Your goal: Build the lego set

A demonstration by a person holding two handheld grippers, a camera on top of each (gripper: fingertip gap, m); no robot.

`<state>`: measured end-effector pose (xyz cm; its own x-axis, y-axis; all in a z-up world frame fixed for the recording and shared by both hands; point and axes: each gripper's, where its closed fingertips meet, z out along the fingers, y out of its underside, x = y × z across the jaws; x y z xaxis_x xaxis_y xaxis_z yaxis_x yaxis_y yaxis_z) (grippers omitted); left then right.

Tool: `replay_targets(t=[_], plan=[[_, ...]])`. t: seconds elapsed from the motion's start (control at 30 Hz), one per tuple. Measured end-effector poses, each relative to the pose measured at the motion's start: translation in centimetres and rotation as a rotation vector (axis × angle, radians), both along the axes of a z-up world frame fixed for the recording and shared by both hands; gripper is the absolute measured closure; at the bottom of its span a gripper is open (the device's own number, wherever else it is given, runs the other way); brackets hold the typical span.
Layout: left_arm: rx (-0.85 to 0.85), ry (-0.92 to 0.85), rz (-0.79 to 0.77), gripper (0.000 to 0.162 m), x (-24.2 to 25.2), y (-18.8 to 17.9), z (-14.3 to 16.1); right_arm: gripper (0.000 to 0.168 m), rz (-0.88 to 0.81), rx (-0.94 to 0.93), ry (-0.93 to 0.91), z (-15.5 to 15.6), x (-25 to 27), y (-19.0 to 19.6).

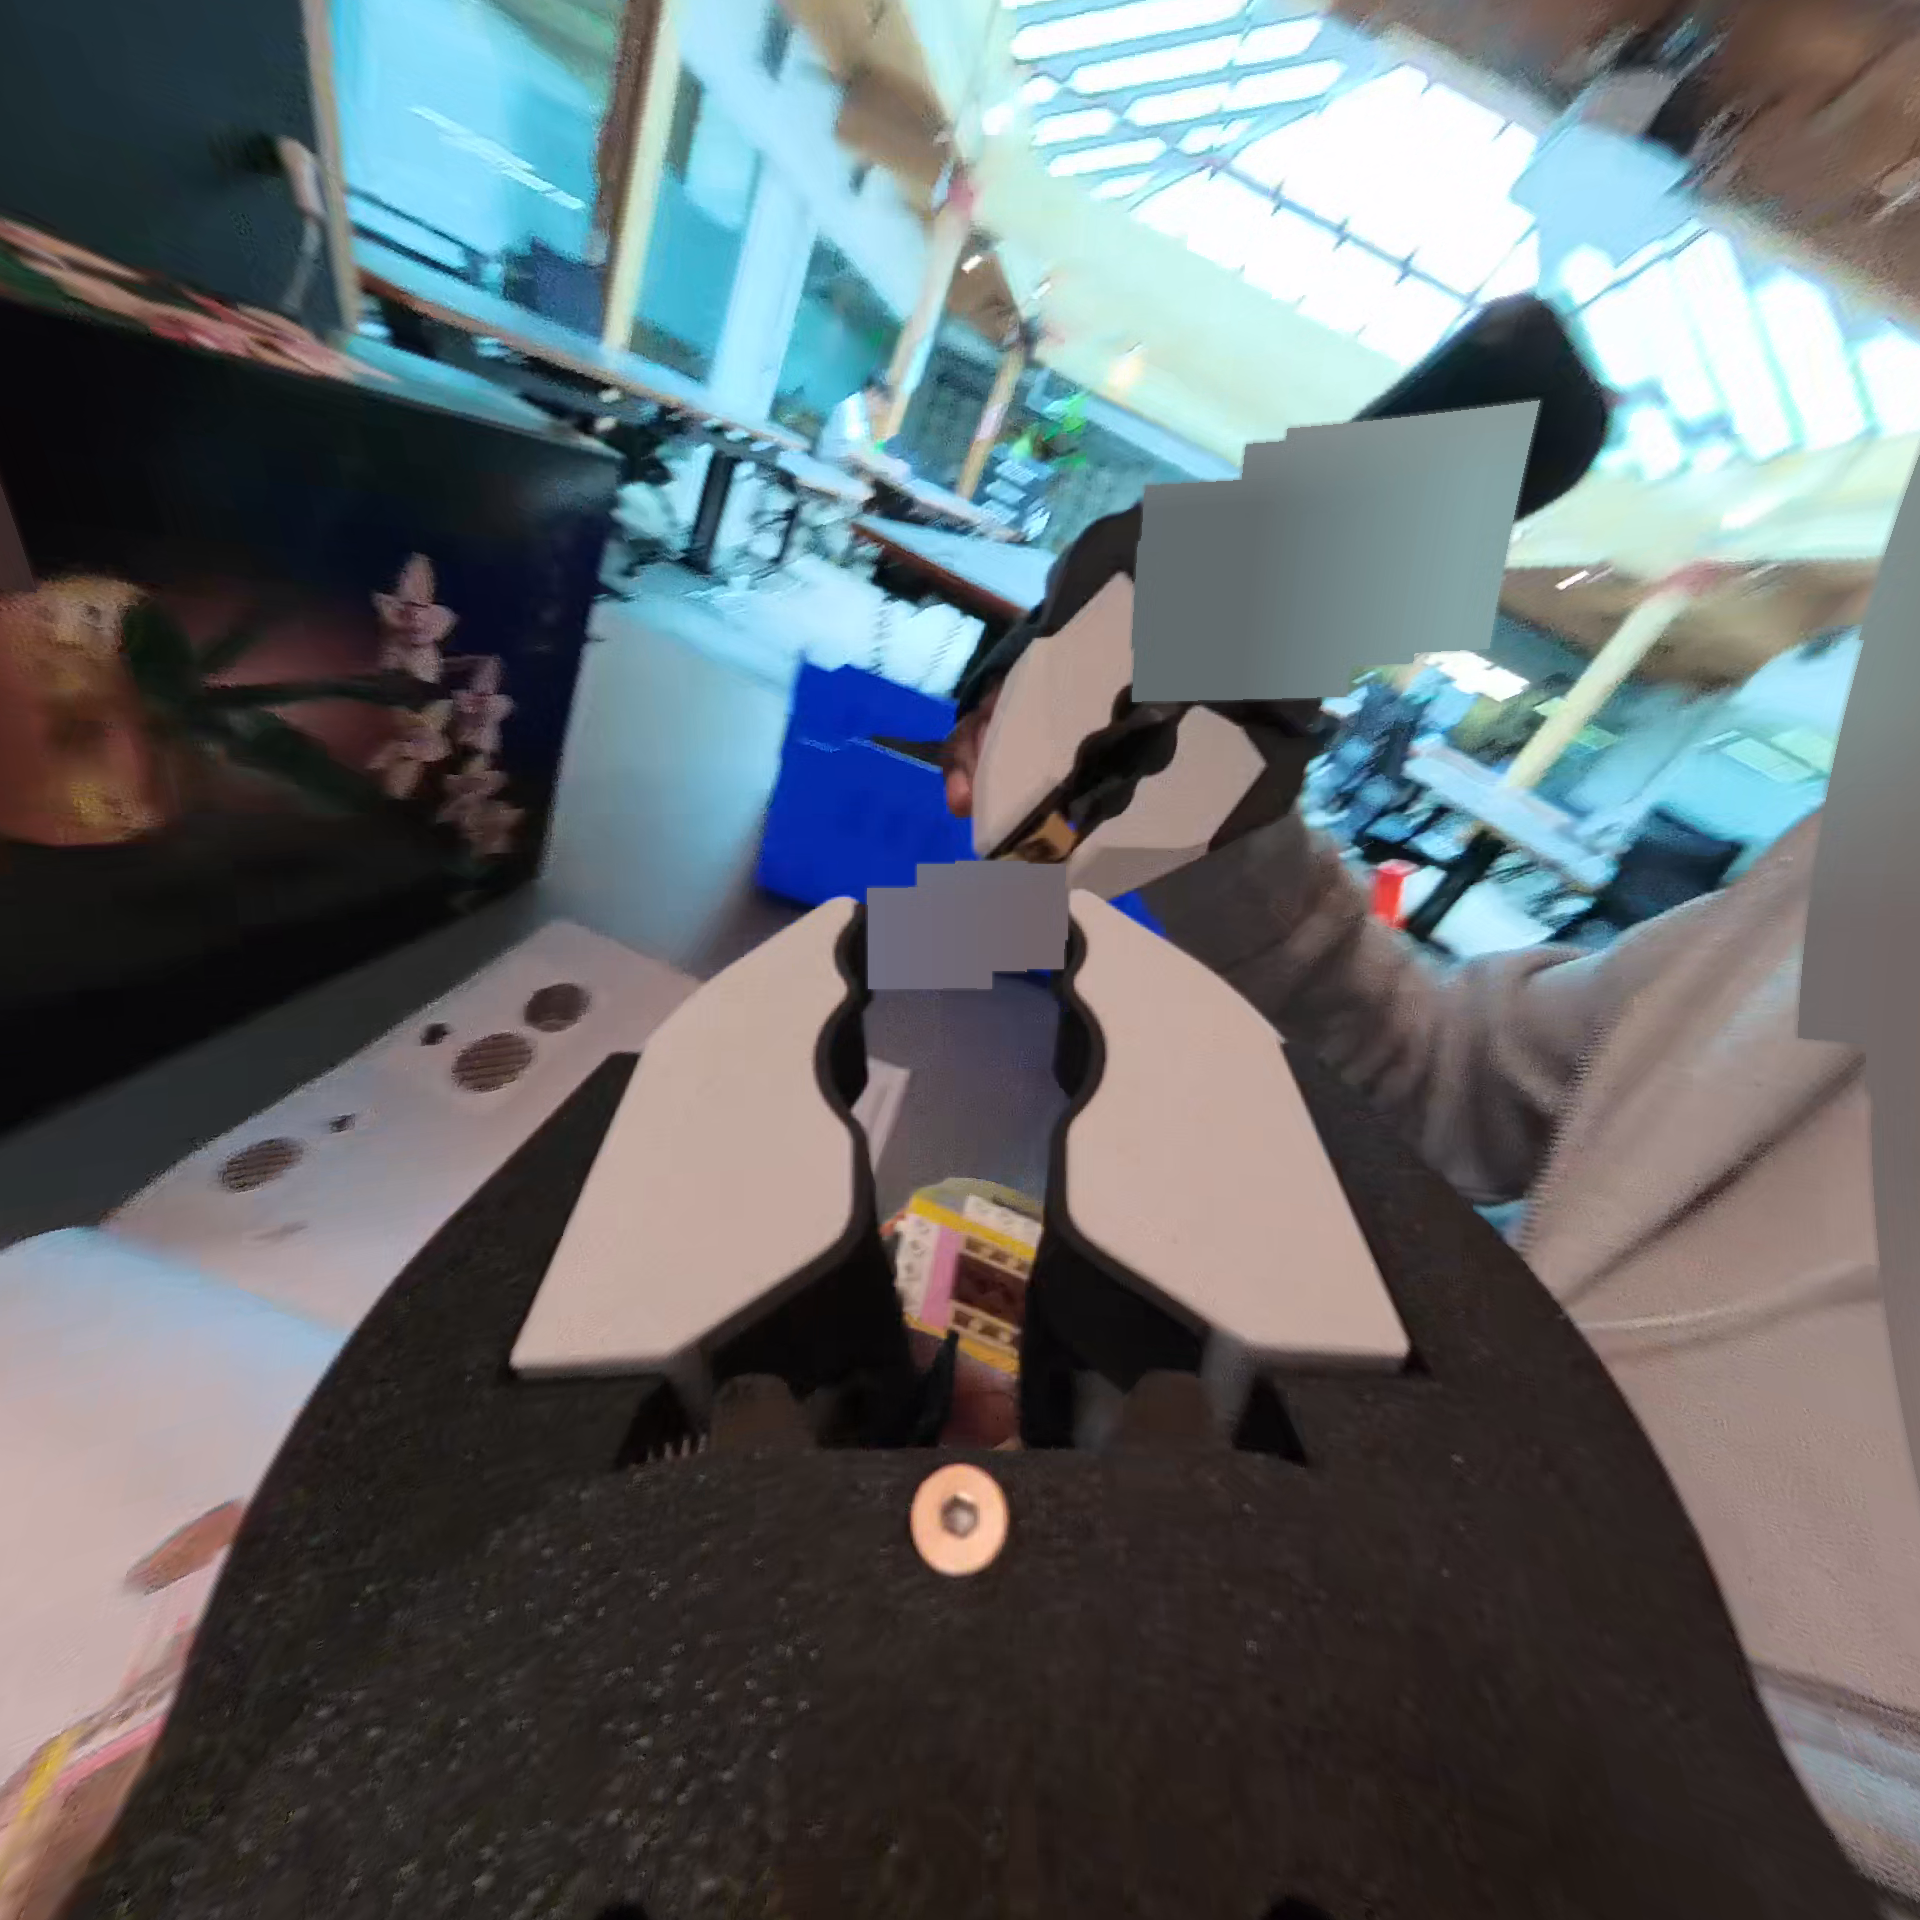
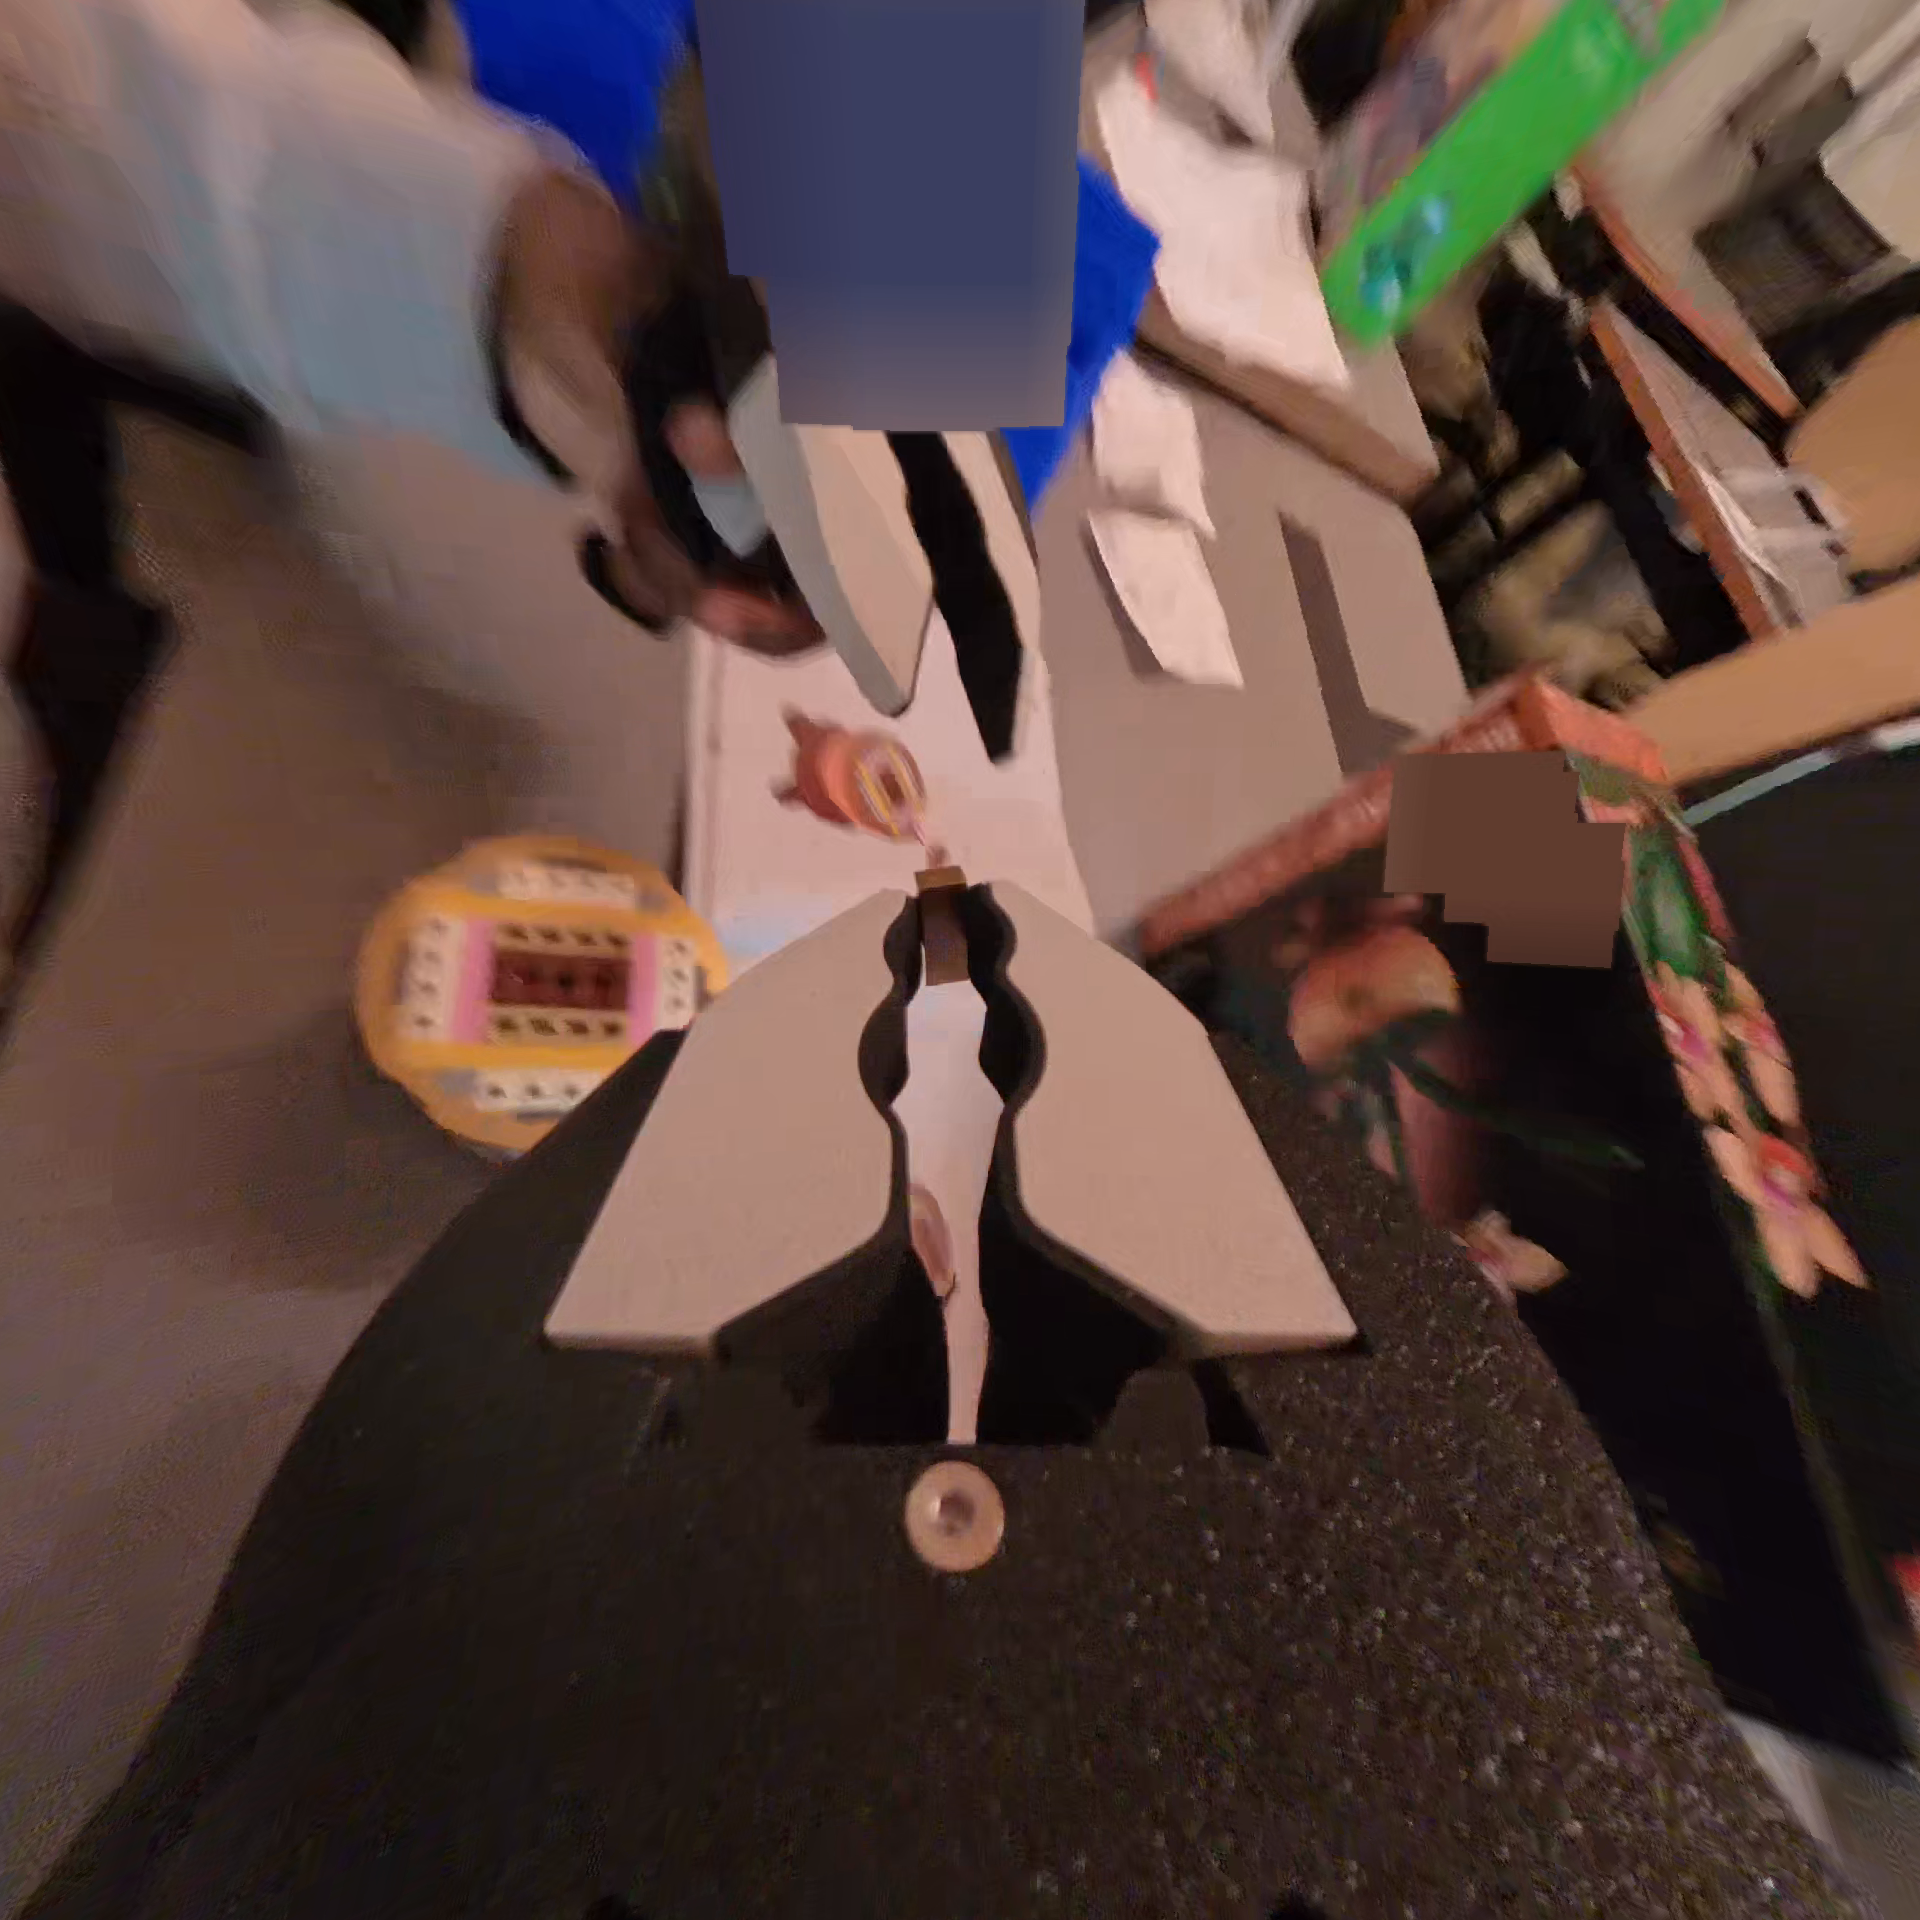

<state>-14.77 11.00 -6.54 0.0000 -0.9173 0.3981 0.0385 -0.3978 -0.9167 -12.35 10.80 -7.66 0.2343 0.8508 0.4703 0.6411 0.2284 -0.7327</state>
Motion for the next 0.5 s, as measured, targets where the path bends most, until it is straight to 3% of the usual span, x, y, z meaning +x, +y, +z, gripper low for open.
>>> replay_targets(t=[0.1, 0.23, 0.33, 0.5], plan=[[0.068, 0.090, 0.076, 0.142, 1.3, -0.5, -0.2, 0.160, -0.141, 0.198, -0.196, -0.2, 0.6, 1.3], [0.014, 0.077, 0.133, 0.143, 3.0, -0.3, -0.3, 0.160, -0.258, 0.473, -0.420, 0.3, 0.9, 2.3], [-0.035, 0.048, 0.169, 0.145, 3.3, 0.3, -0.1, 0.160, -0.296, 0.578, -0.491, 0.6, 0.8, 2.4], [0.039, 0.080, 0.220, 0.152, 3.4, 0.6, -0.1, 0.160, -0.317, 0.642, -0.541, 0.7, 0.7, 2.6]])
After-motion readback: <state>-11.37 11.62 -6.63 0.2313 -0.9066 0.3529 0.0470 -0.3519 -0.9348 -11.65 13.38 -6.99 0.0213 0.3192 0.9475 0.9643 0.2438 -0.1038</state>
